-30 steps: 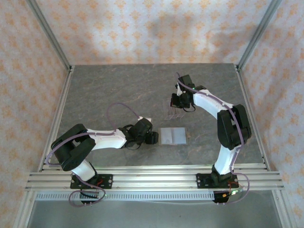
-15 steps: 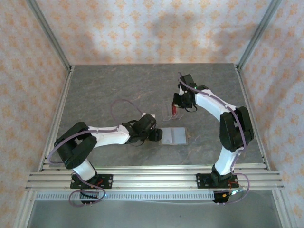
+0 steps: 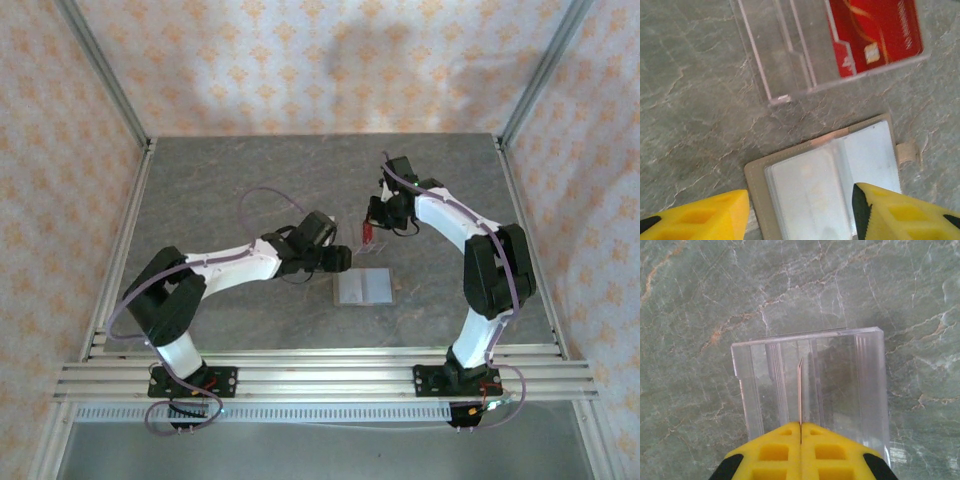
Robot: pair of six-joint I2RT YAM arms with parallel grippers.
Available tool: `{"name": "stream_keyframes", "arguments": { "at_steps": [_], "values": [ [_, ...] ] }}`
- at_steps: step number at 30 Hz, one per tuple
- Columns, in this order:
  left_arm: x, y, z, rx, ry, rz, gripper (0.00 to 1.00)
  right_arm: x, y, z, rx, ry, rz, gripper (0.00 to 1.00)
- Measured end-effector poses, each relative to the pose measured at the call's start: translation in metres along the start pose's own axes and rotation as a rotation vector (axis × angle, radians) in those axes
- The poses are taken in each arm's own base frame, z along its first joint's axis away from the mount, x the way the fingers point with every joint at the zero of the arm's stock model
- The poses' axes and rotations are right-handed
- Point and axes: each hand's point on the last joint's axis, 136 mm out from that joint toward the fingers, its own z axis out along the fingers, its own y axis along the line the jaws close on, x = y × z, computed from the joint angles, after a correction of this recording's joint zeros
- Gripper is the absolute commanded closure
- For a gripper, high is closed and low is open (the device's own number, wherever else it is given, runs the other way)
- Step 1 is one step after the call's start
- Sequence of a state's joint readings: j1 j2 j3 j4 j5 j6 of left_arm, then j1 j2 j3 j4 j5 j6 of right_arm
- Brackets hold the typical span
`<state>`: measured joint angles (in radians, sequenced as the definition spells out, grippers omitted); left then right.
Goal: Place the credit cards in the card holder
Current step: Pick up the credit card from the storage box.
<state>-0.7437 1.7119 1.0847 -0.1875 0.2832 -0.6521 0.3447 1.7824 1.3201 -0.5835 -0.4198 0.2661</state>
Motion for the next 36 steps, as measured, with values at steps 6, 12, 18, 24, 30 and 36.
{"name": "stream_keyframes", "arguments": {
  "at_steps": [6, 12, 18, 24, 30, 36],
  "values": [
    [-0.040, -0.015, 0.010, 0.049, -0.004, -0.045, 0.86, 0.004, -0.001, -0.001, -0.023, 0.028, 0.019, 1.00],
    [-0.060, -0.018, 0.050, 0.084, 0.053, -0.099, 0.97, 0.006, -0.009, -0.003, -0.034, 0.055, 0.053, 1.00],
    [-0.059, -0.021, 0.075, 0.107, 0.107, -0.116, 1.00, 0.005, -0.019, 0.004, -0.018, 0.087, 0.078, 1.00],
    [-0.059, -0.022, 0.074, 0.119, 0.114, -0.119, 1.00, 0.005, -0.020, 0.006, -0.016, 0.093, 0.075, 1.00],
    [-0.062, -0.026, 0.068, 0.128, 0.106, -0.130, 1.00, 0.005, -0.021, 0.006, -0.016, 0.092, 0.077, 1.00],
    [-0.072, -0.037, 0.053, 0.156, 0.081, -0.124, 1.00, 0.004, -0.023, 0.006, -0.014, 0.089, 0.083, 1.00]
  ]
}}
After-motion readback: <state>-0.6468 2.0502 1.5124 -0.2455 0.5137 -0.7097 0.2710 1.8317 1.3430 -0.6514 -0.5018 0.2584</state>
